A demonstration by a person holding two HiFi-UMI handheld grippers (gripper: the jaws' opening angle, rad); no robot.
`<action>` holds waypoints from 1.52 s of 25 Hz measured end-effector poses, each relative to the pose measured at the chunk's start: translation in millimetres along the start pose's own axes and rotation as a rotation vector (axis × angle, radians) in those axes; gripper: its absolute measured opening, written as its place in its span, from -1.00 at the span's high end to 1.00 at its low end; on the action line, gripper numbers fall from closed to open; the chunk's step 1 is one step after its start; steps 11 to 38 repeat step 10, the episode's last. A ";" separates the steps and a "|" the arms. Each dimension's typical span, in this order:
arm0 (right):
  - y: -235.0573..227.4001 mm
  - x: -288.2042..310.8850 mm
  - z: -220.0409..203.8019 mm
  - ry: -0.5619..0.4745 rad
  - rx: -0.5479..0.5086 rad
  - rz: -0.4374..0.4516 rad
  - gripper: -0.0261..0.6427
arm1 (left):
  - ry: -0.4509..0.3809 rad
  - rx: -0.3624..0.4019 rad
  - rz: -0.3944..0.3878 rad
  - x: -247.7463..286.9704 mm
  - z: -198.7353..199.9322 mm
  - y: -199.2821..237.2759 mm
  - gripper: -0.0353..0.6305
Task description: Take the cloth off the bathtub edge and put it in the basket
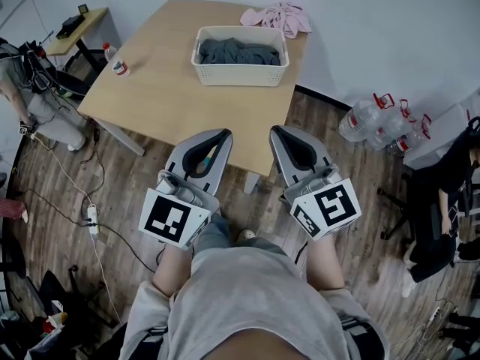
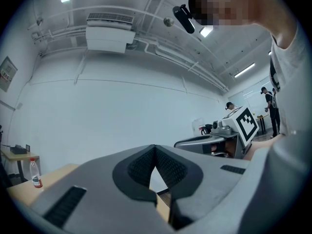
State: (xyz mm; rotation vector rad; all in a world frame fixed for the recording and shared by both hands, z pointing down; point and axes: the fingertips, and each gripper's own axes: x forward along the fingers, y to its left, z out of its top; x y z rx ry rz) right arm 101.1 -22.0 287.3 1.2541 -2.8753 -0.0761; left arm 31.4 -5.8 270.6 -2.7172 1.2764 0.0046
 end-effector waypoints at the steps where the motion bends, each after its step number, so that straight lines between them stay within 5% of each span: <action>1: 0.2 -0.1 -0.2 -0.001 0.000 0.003 0.89 | -0.001 -0.001 0.002 -0.3 0.1 -0.3 0.91; 38: 7.2 6.2 0.1 -0.008 0.005 0.024 0.89 | 0.005 0.008 0.023 -6.9 -1.1 6.0 0.91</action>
